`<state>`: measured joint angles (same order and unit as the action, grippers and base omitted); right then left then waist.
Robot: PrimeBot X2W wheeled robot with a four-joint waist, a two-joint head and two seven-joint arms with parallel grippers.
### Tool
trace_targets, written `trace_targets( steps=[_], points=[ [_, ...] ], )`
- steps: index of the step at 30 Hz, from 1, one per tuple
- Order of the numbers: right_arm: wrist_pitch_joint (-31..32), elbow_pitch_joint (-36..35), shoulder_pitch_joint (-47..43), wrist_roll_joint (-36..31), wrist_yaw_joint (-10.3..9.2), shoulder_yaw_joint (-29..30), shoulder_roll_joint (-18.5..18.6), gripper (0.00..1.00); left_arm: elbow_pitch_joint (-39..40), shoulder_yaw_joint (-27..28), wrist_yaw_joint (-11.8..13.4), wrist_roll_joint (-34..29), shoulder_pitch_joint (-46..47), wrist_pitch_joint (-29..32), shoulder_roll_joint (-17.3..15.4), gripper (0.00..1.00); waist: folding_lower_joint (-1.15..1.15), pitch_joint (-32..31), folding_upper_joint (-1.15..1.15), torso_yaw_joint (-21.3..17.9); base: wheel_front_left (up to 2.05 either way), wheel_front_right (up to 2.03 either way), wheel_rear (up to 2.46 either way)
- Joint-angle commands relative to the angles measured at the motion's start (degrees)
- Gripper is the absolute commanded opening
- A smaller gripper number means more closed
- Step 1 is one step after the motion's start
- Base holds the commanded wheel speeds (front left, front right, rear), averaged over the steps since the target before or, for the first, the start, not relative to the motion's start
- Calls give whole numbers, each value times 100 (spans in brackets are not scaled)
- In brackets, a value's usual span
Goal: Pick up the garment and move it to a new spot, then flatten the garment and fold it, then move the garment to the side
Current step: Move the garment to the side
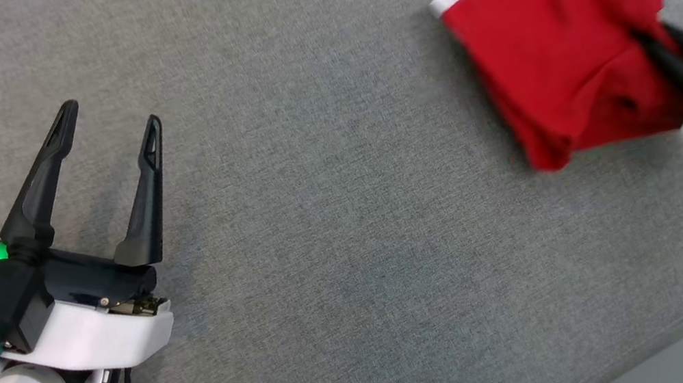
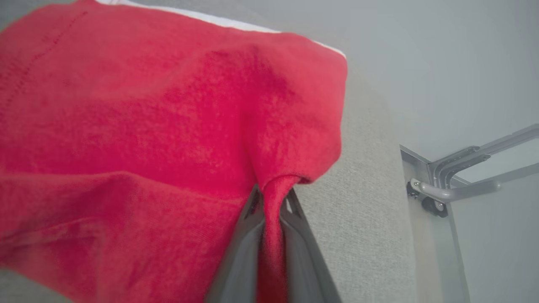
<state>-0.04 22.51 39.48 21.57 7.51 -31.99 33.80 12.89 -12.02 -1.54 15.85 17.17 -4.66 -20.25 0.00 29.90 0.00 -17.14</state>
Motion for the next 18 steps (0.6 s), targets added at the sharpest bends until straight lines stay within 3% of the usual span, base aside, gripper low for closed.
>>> trace_targets(
  steps=[1, 9, 16, 17, 18],
  points=[
    [-97, 90, 134, -19, -3, -8, 110, 0, 47, -2, -35, -34, 114, 15, -36, 100, 0, 188, 0, -58, 0, 0, 0],
    [-474, 1302, 905, -266, -3, 65, 666, 0, 232, -125, -111, -110, 412, 177, -135, 100, 0, 544, 0, 10, 0, 0, 0],
    [-799, 2114, 1204, -492, -3, 266, 585, 0, 218, -243, -149, -111, 559, 206, -123, 100, 0, 595, 0, 130, 0, 0, 0],
    [-849, 2241, 1234, -496, -3, 330, 545, 15, 212, -245, -148, -106, 574, 203, -120, 100, 0, 596, 0, 143, 0, 0, 0],
    [-900, 2357, 1241, -483, -3, 387, 501, 47, 198, -251, -144, -100, 578, 193, -116, 100, 0, 587, 0, 158, 0, 0, 0]
  ],
)
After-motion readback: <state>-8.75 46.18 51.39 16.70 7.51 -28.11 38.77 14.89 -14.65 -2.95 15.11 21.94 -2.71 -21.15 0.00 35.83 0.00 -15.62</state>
